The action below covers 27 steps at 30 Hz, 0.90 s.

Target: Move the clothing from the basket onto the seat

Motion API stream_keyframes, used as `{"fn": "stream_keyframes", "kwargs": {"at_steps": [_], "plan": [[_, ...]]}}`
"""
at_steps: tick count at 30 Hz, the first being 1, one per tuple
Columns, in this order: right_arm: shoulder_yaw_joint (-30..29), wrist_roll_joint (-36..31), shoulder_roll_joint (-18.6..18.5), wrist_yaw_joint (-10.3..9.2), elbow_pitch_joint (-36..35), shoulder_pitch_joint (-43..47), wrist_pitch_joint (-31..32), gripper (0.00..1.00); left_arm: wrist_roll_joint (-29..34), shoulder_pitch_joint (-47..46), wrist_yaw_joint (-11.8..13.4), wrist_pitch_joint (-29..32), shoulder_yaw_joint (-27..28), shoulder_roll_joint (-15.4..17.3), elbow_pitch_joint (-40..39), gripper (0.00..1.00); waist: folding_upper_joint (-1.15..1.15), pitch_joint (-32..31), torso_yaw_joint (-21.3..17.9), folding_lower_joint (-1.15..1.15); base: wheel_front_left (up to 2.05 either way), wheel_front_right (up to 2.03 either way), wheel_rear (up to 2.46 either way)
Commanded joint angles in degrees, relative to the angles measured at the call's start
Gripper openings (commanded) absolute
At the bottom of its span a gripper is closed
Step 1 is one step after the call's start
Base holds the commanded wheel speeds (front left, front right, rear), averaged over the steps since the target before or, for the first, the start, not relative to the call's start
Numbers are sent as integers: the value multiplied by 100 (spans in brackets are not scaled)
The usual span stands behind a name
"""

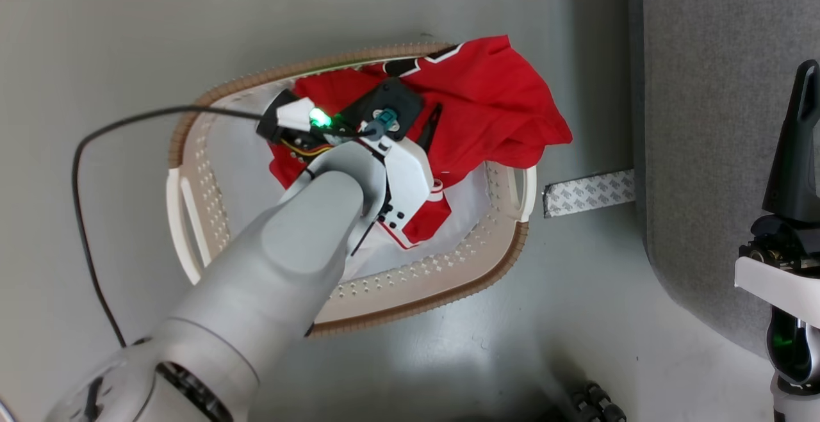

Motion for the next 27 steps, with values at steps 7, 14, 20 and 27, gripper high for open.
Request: {"fn": "stream_keyframes", "kwargs": {"at_steps": [7,14,20,27], "plan": [[22,93,-2,-13,-15,-56,3,100,-162,-272,-39,-31,-237,31,222,100,0,205,-75,-1,0,0,0],[20,118,-1,-13,-55,-75,3,100,-208,-371,-78,15,-476,31,423,100,0,312,-98,-1,0,0,0],[69,137,-1,-13,-69,-124,3,100,-81,-468,-112,112,-764,30,744,100,0,383,-154,-1,0,0,0],[123,119,-1,-13,-79,-80,3,100,-20,-542,-236,350,-1110,31,912,0,0,379,-220,-1,0,0,0]]}}
